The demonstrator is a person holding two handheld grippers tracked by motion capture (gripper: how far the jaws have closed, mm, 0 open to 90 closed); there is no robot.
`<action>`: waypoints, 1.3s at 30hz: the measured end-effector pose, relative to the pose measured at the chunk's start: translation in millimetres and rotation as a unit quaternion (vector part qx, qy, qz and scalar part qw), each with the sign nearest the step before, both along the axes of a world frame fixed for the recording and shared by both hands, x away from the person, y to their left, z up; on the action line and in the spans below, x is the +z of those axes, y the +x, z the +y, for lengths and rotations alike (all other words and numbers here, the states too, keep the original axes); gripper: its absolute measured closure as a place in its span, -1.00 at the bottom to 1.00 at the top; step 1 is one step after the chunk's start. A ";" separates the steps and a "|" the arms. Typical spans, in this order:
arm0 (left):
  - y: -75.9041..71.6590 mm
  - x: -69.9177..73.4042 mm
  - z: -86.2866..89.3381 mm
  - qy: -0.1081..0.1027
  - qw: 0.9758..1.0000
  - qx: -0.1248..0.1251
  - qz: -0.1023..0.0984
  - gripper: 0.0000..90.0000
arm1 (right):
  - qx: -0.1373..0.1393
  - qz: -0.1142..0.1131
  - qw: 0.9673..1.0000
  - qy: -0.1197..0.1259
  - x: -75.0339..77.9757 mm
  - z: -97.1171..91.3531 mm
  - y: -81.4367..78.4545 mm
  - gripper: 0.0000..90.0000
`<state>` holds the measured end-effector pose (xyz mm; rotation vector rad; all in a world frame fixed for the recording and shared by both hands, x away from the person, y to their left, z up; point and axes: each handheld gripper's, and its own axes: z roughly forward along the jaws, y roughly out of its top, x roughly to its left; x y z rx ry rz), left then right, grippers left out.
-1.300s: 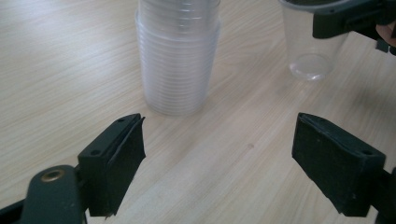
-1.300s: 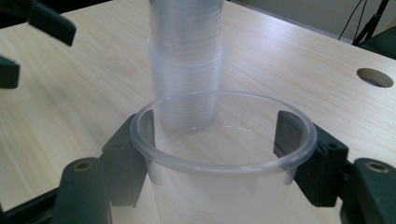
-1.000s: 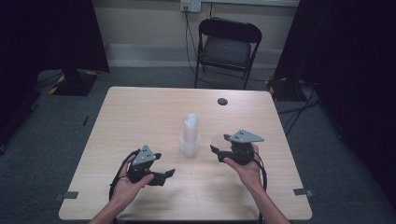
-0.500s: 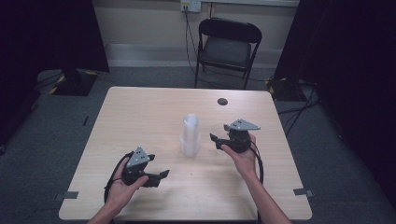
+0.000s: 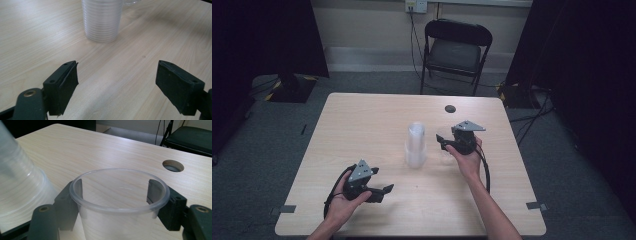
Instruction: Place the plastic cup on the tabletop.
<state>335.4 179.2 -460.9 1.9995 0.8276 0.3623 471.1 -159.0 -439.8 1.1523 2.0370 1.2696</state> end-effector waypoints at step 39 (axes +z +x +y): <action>0.4 -2.7 -1.6 0.008 1.000 -0.001 0.001 -0.58 | 0.004 0.016 1.000 0.001 -24.5 -12.3 -4.9 -0.38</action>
